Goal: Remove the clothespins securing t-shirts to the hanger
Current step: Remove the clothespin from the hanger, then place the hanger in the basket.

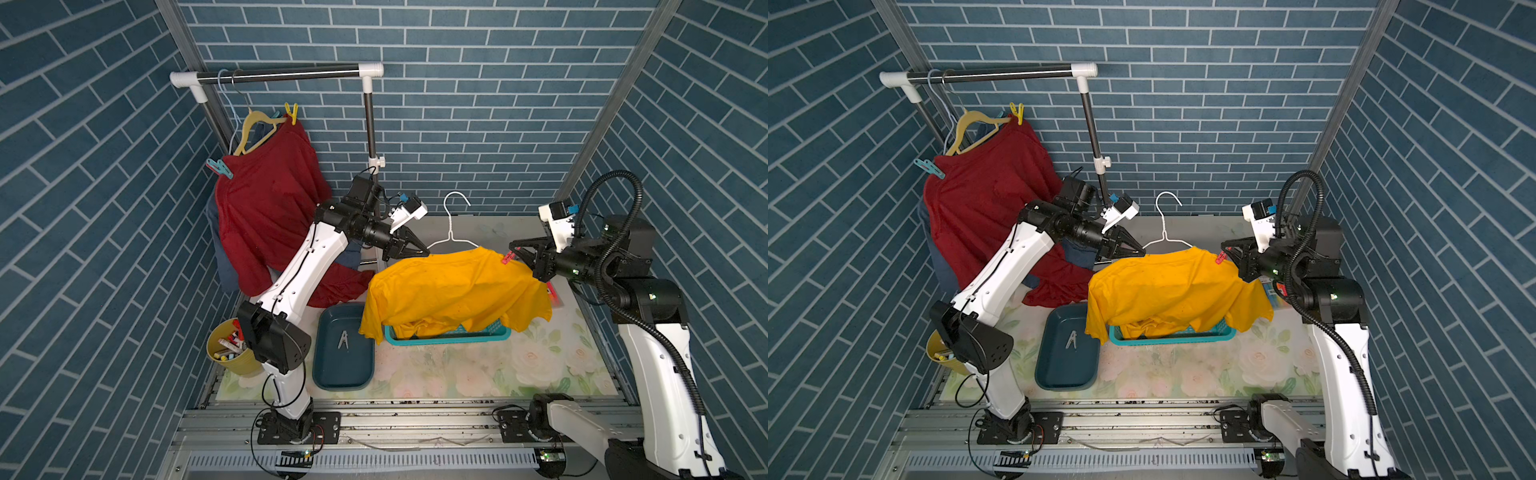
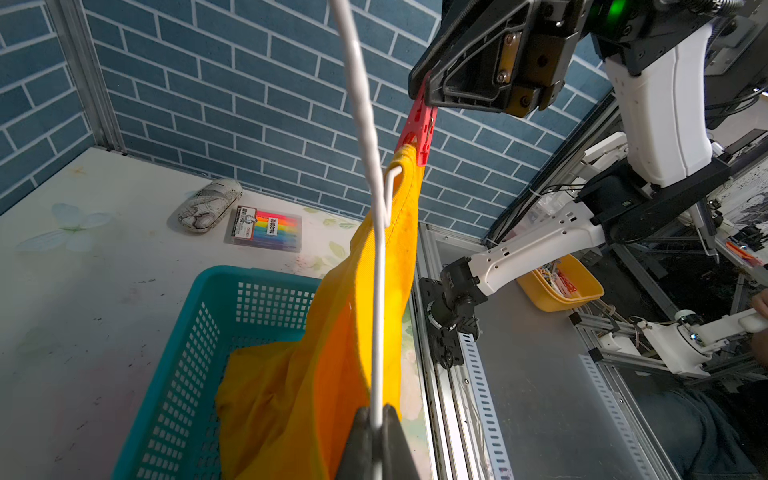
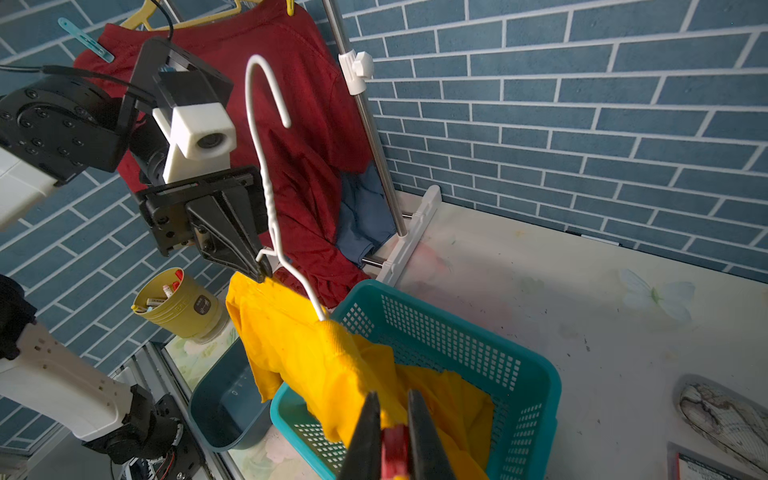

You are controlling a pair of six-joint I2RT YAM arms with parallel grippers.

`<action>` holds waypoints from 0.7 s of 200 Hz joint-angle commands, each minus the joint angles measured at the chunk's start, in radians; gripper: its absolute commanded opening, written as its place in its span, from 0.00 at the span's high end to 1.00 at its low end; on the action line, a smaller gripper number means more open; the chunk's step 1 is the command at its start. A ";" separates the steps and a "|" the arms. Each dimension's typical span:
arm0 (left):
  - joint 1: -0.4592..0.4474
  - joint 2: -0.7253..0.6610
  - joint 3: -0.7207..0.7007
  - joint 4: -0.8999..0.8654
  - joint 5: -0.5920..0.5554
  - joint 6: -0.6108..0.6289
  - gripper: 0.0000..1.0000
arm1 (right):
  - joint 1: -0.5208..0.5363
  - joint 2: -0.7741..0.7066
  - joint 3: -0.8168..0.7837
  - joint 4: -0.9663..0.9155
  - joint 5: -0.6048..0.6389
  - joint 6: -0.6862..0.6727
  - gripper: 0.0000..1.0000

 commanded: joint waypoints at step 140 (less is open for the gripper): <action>0.014 0.136 -0.116 -0.090 -0.201 0.057 0.88 | -0.001 -0.004 0.008 0.001 0.142 0.020 1.00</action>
